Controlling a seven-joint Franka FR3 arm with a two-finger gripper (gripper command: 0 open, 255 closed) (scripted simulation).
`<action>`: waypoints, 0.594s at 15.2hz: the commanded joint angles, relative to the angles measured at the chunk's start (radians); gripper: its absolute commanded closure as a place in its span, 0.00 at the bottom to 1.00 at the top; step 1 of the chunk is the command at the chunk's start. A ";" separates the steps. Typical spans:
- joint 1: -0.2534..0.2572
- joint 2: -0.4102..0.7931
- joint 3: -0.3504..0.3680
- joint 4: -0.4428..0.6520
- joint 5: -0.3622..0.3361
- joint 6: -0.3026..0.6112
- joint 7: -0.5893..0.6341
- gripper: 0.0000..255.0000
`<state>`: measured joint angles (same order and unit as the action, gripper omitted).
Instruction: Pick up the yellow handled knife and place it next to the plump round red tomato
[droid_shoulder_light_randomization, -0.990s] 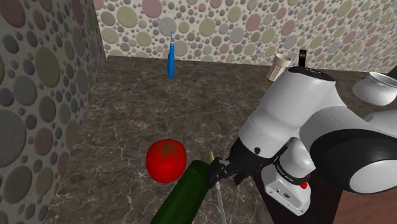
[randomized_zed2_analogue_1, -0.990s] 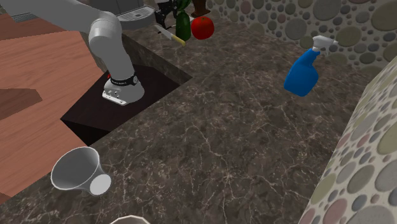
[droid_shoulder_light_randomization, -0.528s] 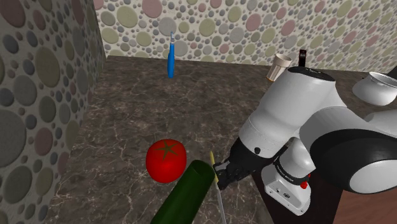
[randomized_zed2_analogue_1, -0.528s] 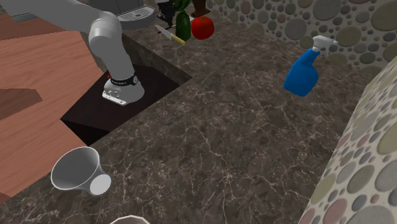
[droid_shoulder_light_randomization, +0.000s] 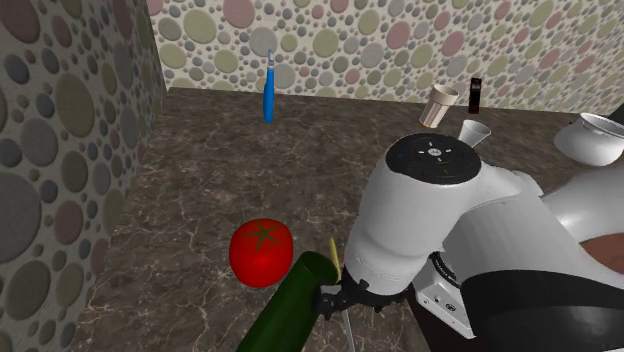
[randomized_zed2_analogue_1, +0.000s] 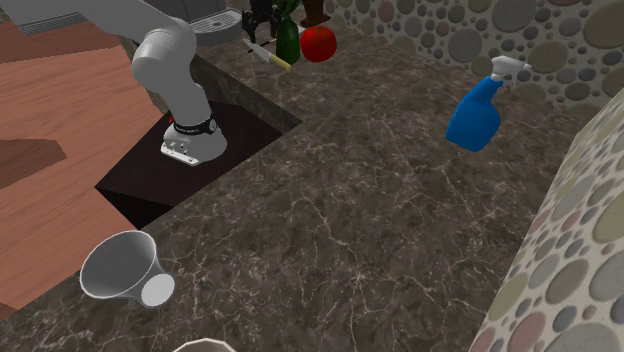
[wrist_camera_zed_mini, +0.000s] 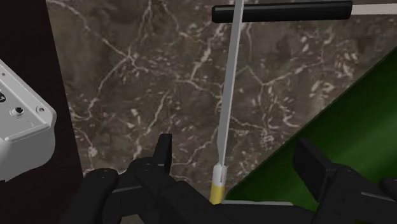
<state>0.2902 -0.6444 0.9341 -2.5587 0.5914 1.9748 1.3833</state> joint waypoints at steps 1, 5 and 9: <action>-0.054 0.056 0.063 0.042 -0.037 -0.023 0.070 0.00; -0.064 0.080 0.101 0.007 -0.022 0.037 0.069 0.00; -0.080 0.081 0.128 -0.004 -0.006 0.056 0.061 0.00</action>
<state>0.2224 -0.5766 1.0444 -2.5364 0.5817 1.9753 1.4454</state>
